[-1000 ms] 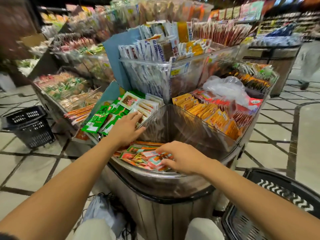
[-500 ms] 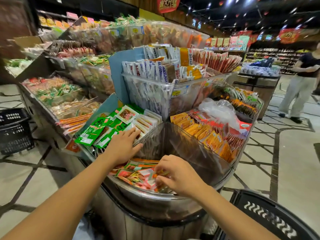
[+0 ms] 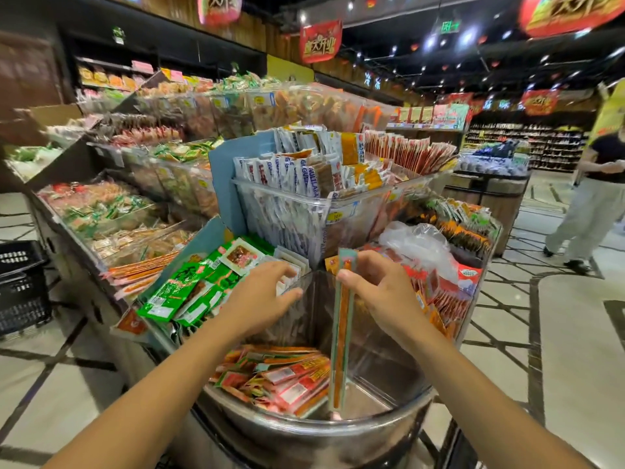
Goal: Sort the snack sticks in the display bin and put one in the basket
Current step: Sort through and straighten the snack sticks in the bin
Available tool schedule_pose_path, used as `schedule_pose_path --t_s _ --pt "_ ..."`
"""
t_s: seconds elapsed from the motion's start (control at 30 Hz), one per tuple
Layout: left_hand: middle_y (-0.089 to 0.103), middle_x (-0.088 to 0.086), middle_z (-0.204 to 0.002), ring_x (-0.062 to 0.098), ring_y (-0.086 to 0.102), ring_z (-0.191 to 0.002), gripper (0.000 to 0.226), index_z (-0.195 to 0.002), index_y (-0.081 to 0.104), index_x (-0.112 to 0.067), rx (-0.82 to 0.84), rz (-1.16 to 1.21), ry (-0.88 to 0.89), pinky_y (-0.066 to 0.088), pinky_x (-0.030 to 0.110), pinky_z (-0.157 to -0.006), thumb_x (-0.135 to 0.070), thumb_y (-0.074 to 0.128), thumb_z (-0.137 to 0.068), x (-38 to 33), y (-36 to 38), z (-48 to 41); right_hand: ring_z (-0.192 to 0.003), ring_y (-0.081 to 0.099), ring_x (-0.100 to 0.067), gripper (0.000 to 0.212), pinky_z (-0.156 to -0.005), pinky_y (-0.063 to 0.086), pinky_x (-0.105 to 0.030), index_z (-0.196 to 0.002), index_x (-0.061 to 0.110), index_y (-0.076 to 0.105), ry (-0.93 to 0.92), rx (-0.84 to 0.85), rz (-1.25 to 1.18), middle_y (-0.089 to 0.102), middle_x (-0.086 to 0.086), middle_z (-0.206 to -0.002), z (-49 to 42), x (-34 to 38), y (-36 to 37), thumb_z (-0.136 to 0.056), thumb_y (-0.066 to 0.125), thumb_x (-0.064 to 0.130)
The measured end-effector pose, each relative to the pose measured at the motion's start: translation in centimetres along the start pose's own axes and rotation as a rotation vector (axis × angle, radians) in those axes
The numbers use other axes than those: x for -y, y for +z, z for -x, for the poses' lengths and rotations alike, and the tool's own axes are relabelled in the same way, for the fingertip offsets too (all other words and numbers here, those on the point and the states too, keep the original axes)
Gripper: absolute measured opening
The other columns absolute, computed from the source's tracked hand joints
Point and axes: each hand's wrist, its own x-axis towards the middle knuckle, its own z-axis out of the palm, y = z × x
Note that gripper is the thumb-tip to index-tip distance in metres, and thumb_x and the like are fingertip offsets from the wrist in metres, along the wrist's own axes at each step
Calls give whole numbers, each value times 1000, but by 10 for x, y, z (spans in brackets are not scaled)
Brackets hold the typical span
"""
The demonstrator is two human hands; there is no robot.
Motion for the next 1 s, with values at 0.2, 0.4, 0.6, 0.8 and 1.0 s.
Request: schedule_pose_path --t_s 0.2,0.4,0.6,0.8,1.0 --pt "74 -5 -98 2 68 -91 15 -104 71 -24 218 607 -9 53 21 -81 -17 58 -98 -49 14 11 -69 61 -27 18 -59 51 -48 -85 12 71 18 -53 -156 64 -20 -78 -22 10 1 -97 66 23" --pt "69 5 -78 16 68 -75 12 -84 72 -20 225 802 -47 57 31 -70 -15 69 -94 -48 38 17 -70 53 -29 15 -61 41 -40 -89 5 74 115 -93 -330 61 -17 -77 -40 -3 4 -95 68 17" --pt "58 -2 -70 15 60 -68 20 -77 68 -26 168 792 -68 58 36 -61 -20 68 -96 -40 57 12 -89 70 -37 20 -64 53 -41 -88 24 81 86 -185 -323 77 -7 -86 -55 -15 8 -91 71 7" --pt "58 13 -72 20 57 -65 14 -84 67 -21 79 757 -72 53 53 -66 -22 65 -97 -35 65 12 -89 75 -23 22 -86 60 -43 -95 25 77 92 -240 -376 79 0 -88 -54 -24 22 -95 65 7" --pt "58 18 -80 17 57 -67 12 -89 68 -17 56 802 -73 54 45 -61 -20 63 -99 -35 66 13 -84 73 -19 23 -66 59 -32 -111 32 71 122 -177 -387 78 4 -92 -55 -26 22 -101 58 16"
